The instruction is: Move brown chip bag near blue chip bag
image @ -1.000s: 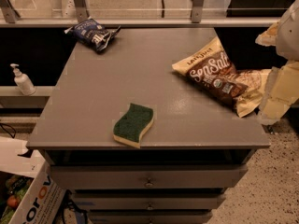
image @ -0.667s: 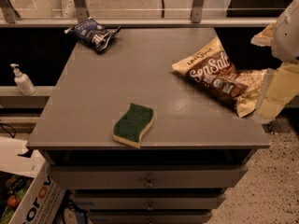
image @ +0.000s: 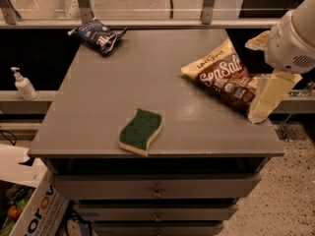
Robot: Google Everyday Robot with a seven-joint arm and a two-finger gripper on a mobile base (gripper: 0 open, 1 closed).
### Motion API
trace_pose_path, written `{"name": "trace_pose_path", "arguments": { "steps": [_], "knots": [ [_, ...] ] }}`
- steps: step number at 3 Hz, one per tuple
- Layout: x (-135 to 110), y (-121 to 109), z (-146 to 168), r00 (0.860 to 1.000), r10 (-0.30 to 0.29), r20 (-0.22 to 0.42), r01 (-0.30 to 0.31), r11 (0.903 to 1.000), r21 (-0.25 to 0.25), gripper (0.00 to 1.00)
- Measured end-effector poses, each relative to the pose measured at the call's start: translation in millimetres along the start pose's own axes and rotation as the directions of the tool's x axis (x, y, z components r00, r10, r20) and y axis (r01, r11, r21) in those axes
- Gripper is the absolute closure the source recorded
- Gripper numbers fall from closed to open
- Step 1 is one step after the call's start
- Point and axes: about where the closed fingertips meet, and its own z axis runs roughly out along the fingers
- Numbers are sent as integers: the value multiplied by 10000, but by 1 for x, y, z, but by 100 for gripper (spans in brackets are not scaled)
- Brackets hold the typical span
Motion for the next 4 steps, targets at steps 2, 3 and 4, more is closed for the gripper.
{"name": "trace_pose_path", "arguments": {
  "steps": [2,3,4],
  "knots": [
    [12,-42,49,9992,-349,217,344,9991,236,0],
    [21,-60,70,9988,-461,145,457,9986,272,0],
    [33,-73,87,9991,-412,-45,413,9988,254,0]
  ]
}}
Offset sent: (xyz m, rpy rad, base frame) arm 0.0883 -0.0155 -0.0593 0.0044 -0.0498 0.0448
